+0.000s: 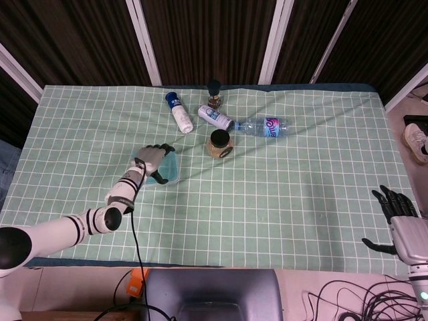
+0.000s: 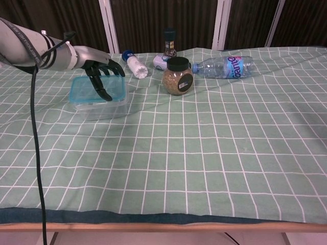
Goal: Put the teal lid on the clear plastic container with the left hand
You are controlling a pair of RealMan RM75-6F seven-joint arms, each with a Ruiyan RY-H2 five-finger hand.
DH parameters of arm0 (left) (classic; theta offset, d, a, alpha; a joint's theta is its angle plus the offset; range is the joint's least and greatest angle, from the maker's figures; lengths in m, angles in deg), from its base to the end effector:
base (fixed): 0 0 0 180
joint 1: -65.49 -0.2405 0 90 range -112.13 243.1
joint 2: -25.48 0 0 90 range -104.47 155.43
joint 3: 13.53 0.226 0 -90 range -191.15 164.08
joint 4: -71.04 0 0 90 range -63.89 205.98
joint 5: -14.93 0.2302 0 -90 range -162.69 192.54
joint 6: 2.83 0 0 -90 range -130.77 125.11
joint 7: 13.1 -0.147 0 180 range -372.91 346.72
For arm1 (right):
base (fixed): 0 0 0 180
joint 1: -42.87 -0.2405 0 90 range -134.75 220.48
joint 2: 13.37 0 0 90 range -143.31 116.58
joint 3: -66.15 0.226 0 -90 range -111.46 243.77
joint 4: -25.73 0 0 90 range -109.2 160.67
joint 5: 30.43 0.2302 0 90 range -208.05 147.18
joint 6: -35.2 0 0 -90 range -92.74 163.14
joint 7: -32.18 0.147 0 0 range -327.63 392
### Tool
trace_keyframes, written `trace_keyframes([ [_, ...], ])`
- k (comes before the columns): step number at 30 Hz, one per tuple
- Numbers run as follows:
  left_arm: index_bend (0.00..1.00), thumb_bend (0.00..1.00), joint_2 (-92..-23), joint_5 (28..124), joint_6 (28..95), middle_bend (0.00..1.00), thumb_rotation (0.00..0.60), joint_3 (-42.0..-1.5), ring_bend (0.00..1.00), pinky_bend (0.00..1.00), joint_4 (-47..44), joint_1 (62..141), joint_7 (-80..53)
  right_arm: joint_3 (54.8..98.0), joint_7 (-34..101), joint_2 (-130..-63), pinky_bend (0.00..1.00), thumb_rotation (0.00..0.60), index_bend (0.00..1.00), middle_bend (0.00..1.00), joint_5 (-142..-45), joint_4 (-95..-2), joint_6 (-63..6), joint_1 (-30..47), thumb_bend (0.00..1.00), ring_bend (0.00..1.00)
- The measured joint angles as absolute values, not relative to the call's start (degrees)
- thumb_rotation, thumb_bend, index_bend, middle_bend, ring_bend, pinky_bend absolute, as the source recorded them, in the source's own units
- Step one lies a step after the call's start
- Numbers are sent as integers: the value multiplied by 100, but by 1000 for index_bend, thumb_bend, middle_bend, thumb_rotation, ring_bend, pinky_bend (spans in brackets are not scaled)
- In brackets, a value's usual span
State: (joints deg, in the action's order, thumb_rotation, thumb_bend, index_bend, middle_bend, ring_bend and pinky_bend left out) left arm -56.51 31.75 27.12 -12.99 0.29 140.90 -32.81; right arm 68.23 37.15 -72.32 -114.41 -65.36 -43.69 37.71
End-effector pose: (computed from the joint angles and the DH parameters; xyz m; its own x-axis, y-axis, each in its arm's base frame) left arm -0.0957 0.4401 -0.0139 0.4480 0.5225 0.7255 0.8910 -0.1944 -0.4102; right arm -0.3180 -0.1821 0.1452 0.4107 -0.1098 0.9051 -0.9084 0.0357 0.4165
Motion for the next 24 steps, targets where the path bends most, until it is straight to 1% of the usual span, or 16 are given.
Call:
trace_keyframes([
  [13, 313, 276, -5762, 2958, 2762, 576, 600, -1117, 890, 880, 36, 14192, -3368, 6811, 3752, -7208, 0, 600, 0, 0, -11474, -6543, -4402, 3790, 195, 0],
  [24, 313, 278, -5781, 2993, 2763, 577, 600, -1129, 890, 880, 35, 14212, -3341, 6817, 3765, -7201, 0, 600, 0, 0, -11474, -6547, -4423, 3801, 196, 0],
])
